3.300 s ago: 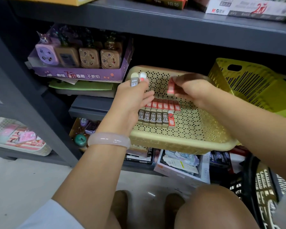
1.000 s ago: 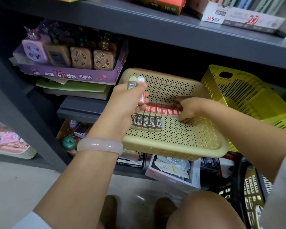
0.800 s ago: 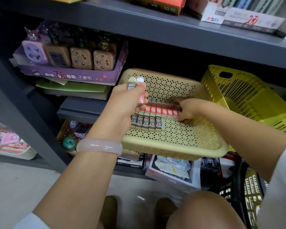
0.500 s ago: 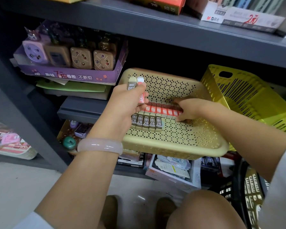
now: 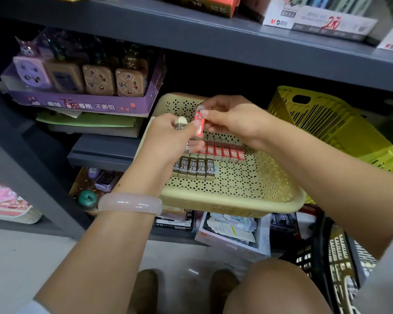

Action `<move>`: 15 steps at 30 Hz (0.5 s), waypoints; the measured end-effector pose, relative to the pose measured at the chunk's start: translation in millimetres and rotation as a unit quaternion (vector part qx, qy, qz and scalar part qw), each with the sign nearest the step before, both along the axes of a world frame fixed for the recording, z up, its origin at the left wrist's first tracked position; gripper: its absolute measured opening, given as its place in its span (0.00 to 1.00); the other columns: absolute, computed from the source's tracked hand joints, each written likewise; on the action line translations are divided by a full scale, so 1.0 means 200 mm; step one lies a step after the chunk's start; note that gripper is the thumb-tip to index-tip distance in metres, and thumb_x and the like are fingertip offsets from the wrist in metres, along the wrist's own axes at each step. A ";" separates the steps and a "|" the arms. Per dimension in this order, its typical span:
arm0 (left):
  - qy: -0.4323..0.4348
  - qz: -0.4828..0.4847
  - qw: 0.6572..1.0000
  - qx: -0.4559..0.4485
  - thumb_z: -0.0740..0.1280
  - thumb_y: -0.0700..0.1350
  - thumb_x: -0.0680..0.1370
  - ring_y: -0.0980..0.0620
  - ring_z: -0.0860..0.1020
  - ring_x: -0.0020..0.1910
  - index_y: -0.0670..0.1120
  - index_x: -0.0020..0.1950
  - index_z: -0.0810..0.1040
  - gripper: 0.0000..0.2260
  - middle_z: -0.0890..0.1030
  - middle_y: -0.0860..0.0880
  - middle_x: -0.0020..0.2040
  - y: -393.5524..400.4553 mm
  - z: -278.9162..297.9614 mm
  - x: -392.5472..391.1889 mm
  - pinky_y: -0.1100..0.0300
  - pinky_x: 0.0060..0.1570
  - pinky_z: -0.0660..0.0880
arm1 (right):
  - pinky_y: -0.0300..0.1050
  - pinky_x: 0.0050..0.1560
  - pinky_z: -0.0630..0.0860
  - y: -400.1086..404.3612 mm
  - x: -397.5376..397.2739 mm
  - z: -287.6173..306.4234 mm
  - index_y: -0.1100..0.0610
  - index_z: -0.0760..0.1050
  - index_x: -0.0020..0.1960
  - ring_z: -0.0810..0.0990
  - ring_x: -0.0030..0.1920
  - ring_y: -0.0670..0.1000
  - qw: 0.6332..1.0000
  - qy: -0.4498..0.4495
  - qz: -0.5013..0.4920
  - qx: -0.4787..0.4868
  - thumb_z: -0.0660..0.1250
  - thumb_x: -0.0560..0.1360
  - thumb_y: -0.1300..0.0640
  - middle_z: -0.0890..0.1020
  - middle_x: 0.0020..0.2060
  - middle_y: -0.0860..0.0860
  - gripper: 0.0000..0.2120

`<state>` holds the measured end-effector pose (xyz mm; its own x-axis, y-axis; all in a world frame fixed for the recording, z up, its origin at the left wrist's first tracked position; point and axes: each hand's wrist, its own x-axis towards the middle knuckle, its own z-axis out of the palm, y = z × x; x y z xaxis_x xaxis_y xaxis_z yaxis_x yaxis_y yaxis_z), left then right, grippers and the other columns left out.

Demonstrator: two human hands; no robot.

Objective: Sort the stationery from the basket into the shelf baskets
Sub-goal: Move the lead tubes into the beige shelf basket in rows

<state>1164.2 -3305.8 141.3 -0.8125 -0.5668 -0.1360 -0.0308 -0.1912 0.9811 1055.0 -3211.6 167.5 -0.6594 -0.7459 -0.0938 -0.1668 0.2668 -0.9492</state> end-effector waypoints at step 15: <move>-0.054 -0.014 0.991 -0.123 0.61 0.46 0.79 0.61 0.70 0.19 0.48 0.47 0.70 0.03 0.82 0.50 0.38 -0.02 -0.03 -0.02 0.64 0.24 0.67 | 0.37 0.24 0.71 0.07 -0.38 -0.16 0.63 0.69 0.61 0.77 0.28 0.47 0.789 0.312 -0.030 0.529 0.61 0.77 0.63 0.77 0.44 0.55 0.13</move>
